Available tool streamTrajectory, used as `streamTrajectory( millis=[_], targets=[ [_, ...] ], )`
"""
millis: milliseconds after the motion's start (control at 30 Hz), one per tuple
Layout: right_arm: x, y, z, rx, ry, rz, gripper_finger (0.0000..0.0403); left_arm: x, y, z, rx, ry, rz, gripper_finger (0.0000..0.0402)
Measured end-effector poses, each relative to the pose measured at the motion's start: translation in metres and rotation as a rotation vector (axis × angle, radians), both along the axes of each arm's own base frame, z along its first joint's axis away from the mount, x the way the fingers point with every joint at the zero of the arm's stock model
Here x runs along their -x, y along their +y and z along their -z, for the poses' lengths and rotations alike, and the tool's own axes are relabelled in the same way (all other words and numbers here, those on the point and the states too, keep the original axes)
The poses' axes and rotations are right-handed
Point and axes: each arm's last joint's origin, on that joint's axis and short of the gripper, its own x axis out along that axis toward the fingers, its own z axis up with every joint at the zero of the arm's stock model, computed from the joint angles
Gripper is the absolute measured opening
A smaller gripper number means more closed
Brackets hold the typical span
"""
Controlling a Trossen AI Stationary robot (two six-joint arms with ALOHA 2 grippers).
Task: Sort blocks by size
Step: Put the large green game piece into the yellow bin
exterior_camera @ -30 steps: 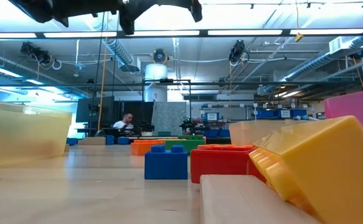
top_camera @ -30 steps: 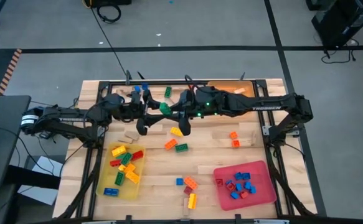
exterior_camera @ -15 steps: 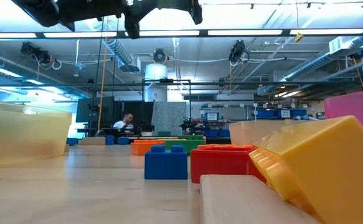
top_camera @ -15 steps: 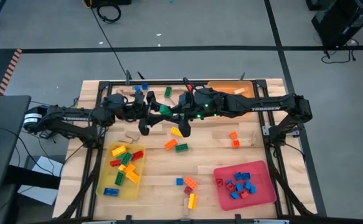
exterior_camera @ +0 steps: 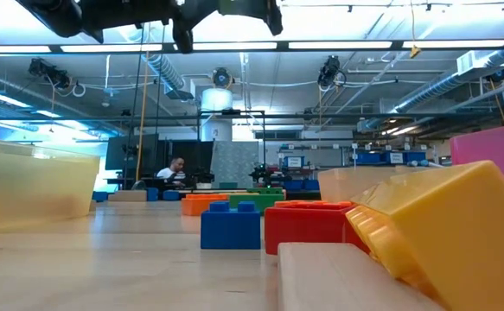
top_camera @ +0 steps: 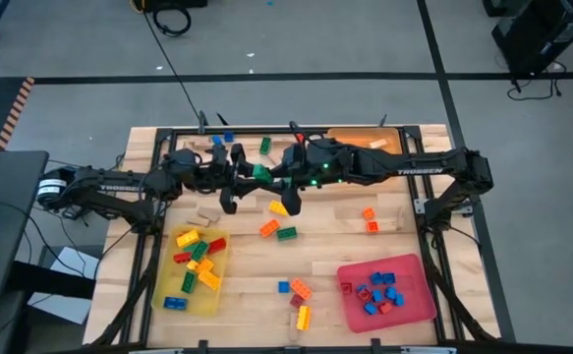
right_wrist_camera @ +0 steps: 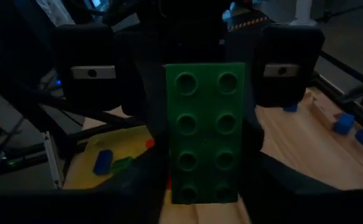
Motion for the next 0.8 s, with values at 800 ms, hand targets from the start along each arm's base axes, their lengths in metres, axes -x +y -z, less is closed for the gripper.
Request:
streamTrajectory(
  millis=[800],
  targets=[
    [0.025, -0.025, 0.030, -0.020, 0.403, 0.197, 0.0327, 0.054, -0.007, -0.022, 0.149, 0.801, -0.332, 0.0156]
  ],
)
